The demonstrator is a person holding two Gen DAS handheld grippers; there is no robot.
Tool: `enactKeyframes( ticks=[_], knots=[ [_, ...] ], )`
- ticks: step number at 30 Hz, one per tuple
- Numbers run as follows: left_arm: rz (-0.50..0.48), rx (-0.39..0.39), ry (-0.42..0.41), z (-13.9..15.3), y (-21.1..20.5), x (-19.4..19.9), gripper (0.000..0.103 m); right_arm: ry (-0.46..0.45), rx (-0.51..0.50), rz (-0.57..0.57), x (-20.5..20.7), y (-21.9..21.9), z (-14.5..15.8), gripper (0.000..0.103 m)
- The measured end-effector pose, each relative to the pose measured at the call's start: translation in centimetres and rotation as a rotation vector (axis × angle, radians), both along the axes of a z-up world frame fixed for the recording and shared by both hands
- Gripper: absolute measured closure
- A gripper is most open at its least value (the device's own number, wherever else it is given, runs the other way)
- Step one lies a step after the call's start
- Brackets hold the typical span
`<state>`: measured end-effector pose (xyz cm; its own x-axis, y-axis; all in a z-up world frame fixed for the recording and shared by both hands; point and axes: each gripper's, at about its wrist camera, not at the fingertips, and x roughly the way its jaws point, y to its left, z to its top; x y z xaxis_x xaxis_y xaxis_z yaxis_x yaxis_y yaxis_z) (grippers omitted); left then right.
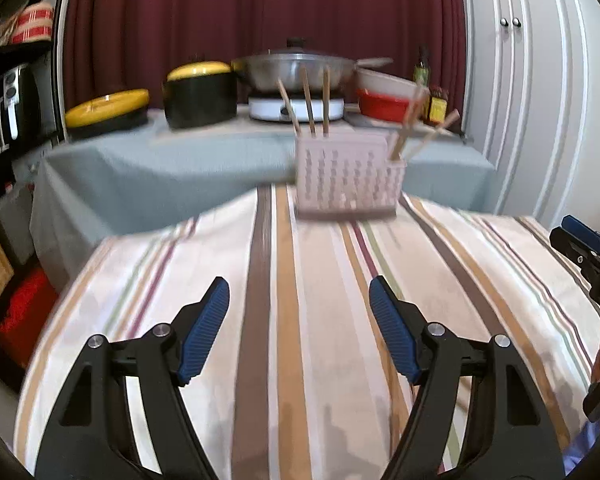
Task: Organize utensils
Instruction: 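Move both open tools back down to the remaining chopsticks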
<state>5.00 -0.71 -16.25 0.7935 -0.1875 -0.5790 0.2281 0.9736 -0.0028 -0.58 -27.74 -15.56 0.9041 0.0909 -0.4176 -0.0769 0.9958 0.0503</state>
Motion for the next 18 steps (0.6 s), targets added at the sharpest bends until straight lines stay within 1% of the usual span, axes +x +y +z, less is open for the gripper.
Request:
enactKeyframes(
  ticks=[5,10,12,15,18],
  knots=[
    [-0.002,0.019,0.048,-2.2,-0.2,-2.9,0.033,0.038,0.019,0.017,-2.8,0.1,-2.0,0.052],
    [-0.013,0.032,0.080,-3.8,-0.5,-5.2,0.034,0.071,-0.005,0.064,-5.5,1.1,-4.2,0.054],
    [-0.012,0.022,0.098,-4.5,-0.5,-6.2,0.035,0.098,0.008,0.093,-6.4,1.5,-5.4,0.056],
    [-0.014,0.022,0.119,-5.4,-0.7,-7.1,0.039,0.127,0.005,0.122,-7.3,2.1,-7.1,0.060],
    [-0.017,0.024,0.139,-6.2,-1.0,-7.9,0.039,0.156,0.002,0.140,-8.0,2.4,-8.4,0.063]
  ],
)
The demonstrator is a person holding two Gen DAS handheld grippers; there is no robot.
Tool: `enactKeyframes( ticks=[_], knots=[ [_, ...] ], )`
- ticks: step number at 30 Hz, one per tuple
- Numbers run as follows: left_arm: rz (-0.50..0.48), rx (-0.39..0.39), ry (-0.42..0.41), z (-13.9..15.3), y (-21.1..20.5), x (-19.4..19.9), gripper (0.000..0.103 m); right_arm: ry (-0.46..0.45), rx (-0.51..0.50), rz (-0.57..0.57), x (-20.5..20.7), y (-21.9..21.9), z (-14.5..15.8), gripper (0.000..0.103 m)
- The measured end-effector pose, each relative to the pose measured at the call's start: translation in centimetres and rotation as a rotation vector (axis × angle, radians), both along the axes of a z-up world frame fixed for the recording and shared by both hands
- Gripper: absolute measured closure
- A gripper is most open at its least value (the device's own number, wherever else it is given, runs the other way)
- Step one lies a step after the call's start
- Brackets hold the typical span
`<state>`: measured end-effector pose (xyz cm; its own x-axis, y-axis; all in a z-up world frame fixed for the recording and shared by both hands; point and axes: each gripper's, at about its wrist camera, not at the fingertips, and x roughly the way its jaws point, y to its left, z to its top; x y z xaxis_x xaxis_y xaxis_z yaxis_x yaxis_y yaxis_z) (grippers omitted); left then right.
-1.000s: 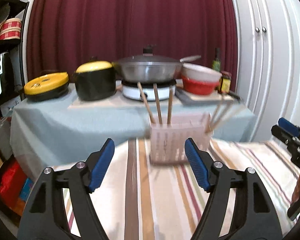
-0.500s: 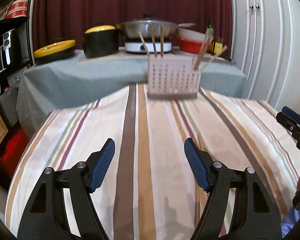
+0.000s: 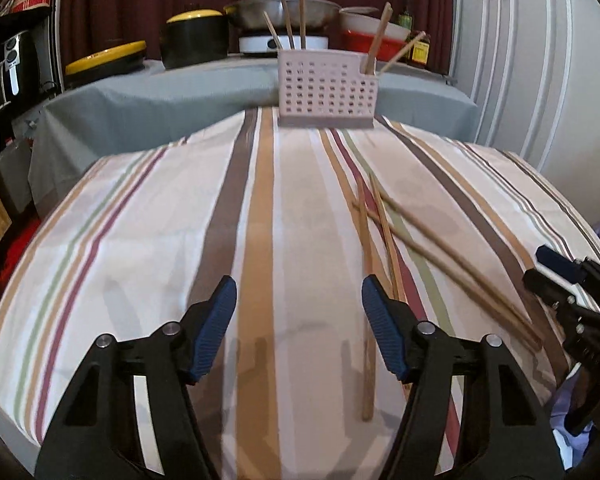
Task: Organize utensils
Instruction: 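Move both open tools back down to the remaining chopsticks, then close the left tool on a chopstick while the right tool grasps another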
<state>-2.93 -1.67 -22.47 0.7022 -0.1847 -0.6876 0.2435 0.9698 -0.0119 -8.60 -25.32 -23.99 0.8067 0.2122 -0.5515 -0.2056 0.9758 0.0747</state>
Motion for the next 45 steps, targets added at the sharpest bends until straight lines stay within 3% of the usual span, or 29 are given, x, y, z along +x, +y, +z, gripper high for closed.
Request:
enactKeyframes(
  ticks=[10,18,29,38,39,45],
  knots=[
    [-0.012,0.001,0.026,-1.2,-0.7,-1.3,0.040,0.044,-0.012,0.015,-0.4,0.2,-1.7,0.071],
    [-0.034,-0.004,0.044,-2.1,-1.4,-2.1,0.041,0.061,0.017,-0.006,-0.3,-0.4,-2.4,0.091],
    [-0.063,-0.011,0.067,-3.0,-2.0,-2.8,0.059,0.052,0.024,-0.024,-0.2,-0.9,-2.5,0.092],
    [-0.096,0.005,0.052,-3.3,-2.6,-3.3,0.088,0.047,0.037,-0.017,-0.3,-0.9,-2.7,0.095],
    [-0.099,0.003,0.053,-3.3,-2.6,-3.3,0.096,0.046,0.036,-0.016,-0.3,-0.8,-2.7,0.095],
    [-0.107,0.012,0.048,-3.2,-2.8,-3.4,0.097,0.034,0.046,-0.014,-0.4,-0.9,-2.3,0.096]
  ],
)
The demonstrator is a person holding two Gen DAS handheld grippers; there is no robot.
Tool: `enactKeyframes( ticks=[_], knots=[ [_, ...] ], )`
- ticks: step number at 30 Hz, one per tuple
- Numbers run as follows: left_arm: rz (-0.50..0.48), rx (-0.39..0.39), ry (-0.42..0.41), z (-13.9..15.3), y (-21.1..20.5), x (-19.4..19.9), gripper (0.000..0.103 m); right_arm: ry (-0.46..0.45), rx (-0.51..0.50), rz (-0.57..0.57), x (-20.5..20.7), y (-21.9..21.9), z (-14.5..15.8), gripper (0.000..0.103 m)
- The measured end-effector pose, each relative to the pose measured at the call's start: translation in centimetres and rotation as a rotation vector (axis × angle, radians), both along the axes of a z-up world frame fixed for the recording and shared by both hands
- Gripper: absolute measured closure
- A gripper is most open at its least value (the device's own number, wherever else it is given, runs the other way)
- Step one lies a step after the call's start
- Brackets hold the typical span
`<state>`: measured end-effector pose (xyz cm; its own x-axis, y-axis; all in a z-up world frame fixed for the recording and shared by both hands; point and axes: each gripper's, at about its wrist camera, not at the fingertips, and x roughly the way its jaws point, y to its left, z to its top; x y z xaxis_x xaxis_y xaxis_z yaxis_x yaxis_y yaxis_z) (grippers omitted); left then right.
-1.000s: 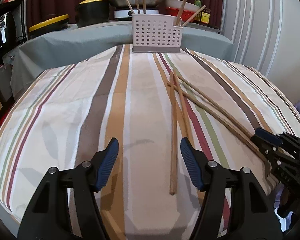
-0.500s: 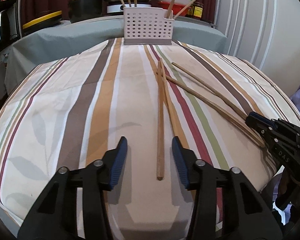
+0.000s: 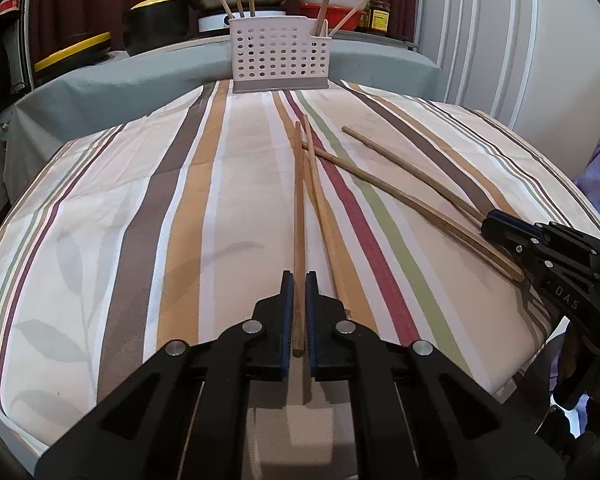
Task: Organize utensils
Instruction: 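Close the left tool on a chopstick while the right tool grasps another, then lift both held chopsticks upright and carry them over the white holder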
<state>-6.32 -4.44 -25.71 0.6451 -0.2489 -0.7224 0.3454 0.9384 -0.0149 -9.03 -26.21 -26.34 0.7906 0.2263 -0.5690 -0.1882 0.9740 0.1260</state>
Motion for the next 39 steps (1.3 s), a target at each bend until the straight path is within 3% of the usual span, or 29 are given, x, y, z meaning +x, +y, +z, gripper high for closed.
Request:
enactKeyframes(
  ticks=[16,34,39],
  knots=[
    [0.027,0.010,-0.154,4.2,0.9,0.2,0.097,-0.109,-0.004,-0.033,-0.3,-0.3,4.2,0.096],
    [0.086,-0.038,-0.338,14.1,2.8,0.3,0.097,-0.258,0.007,-0.073,0.9,-0.8,11.4,0.096],
    [0.097,-0.042,-0.347,16.1,3.4,1.4,0.097,-0.257,-0.001,-0.079,2.6,-0.9,12.6,0.096]
  ],
)
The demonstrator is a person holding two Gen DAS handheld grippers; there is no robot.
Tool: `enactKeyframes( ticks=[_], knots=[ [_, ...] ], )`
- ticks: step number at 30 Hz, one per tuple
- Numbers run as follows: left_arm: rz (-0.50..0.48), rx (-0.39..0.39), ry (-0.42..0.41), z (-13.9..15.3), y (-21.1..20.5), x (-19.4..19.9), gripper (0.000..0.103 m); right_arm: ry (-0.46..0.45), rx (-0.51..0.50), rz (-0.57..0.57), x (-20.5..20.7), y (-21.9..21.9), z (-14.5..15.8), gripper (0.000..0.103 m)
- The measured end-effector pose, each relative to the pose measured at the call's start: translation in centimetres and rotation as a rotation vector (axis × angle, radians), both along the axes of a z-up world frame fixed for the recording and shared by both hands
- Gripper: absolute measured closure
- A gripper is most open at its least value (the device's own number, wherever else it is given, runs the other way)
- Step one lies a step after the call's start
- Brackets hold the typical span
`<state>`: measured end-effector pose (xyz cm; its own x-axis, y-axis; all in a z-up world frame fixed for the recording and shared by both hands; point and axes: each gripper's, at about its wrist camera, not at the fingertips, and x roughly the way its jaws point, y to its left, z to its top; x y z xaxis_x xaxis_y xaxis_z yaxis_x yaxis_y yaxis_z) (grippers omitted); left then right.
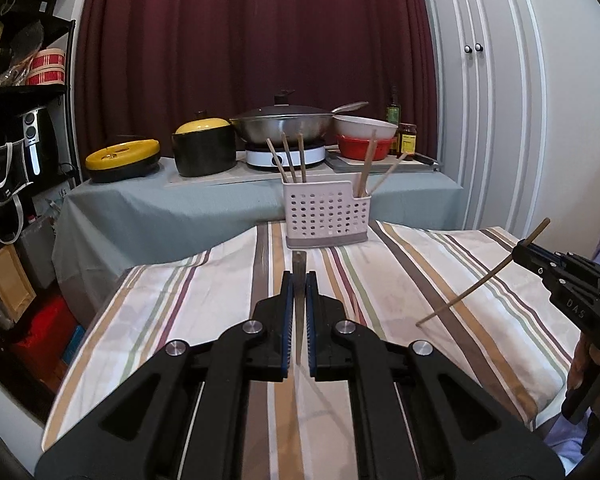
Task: Organize utensils
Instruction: 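Lift both held chopsticks upright and carry them over the white holder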
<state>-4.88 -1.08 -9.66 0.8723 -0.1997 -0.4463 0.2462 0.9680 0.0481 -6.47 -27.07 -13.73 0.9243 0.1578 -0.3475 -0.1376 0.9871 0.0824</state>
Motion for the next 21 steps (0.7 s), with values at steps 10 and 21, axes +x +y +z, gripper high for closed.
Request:
enactKeyframes(
  ticks=[10,21],
  knots=[
    [0.031,-0.027,-0.004,0.5,1.0,3.8,0.097,-0.022,-0.016,0.013,3.6,0.8,0.9,0.096],
    [0.010,-0.036,-0.046,2.2,0.6,7.7,0.097,-0.042,-0.020,0.040,7.0,1.5,2.2,0.096]
  ],
)
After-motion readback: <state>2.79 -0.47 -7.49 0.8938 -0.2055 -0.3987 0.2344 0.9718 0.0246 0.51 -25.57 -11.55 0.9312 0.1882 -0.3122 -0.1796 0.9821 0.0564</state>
